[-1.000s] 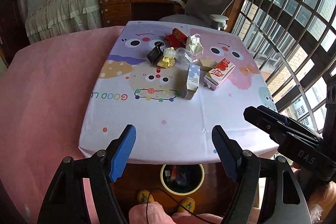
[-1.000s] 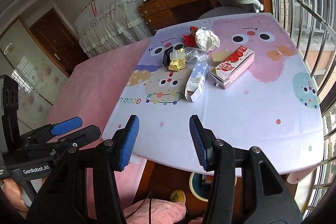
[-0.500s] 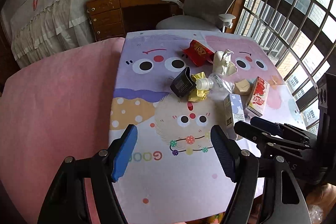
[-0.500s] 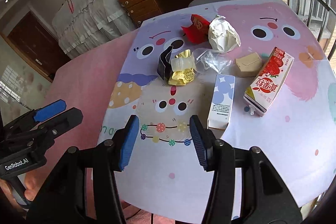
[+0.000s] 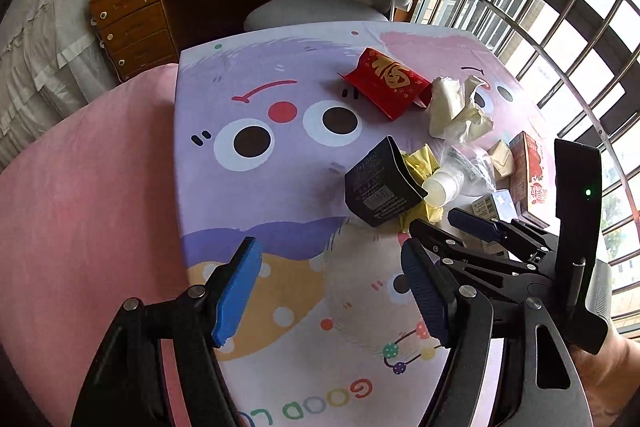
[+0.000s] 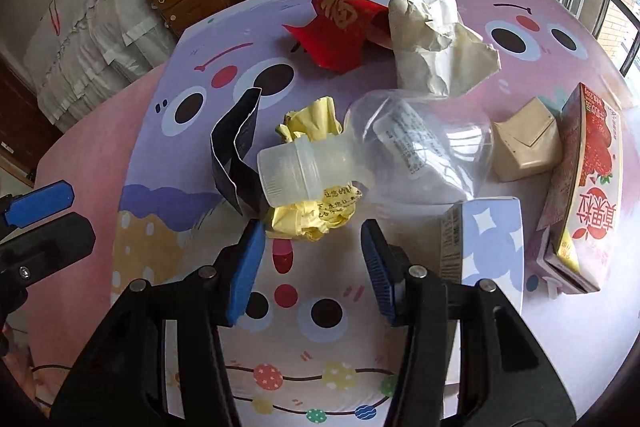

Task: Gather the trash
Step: 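Grasp the black TALOPN tag with the left tool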

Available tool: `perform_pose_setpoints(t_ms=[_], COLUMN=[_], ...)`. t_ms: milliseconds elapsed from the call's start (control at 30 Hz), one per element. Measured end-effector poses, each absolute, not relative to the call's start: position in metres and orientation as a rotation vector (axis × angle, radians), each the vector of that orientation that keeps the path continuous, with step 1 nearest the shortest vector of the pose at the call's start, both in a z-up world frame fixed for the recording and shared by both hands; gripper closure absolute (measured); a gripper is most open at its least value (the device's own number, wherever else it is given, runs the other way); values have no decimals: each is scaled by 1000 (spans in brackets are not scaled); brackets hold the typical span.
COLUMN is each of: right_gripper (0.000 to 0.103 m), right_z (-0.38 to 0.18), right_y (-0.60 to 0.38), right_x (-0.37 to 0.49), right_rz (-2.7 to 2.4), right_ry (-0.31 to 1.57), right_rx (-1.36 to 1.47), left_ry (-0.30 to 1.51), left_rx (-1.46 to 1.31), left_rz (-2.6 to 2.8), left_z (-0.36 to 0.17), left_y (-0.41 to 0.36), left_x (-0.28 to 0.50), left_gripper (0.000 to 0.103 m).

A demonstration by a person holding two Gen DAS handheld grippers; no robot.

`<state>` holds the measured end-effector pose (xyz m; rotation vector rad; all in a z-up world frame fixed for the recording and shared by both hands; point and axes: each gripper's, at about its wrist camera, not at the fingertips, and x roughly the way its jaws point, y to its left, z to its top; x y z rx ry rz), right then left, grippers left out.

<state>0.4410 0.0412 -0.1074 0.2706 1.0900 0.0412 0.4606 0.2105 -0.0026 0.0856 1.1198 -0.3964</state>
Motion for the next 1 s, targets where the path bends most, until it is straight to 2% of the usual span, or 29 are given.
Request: perform_pose_setpoints(t_ms=[300, 633, 1000], right_gripper=[56, 56, 56], right_z=[-115, -107, -109], right_y=[48, 24, 3], right_x=[463, 469, 459], right_rz=[10, -19, -73], right_ry=[1076, 1057, 1057], right_rx=[247, 399, 488], left_ry=[1128, 1157, 1263], left_rx=[53, 25, 62], left_rz=[-469, -476, -470], left_z=[-4, -8, -33], left_y=[209, 200, 140], left_x=[485, 508, 554], left_gripper=[29, 29, 29])
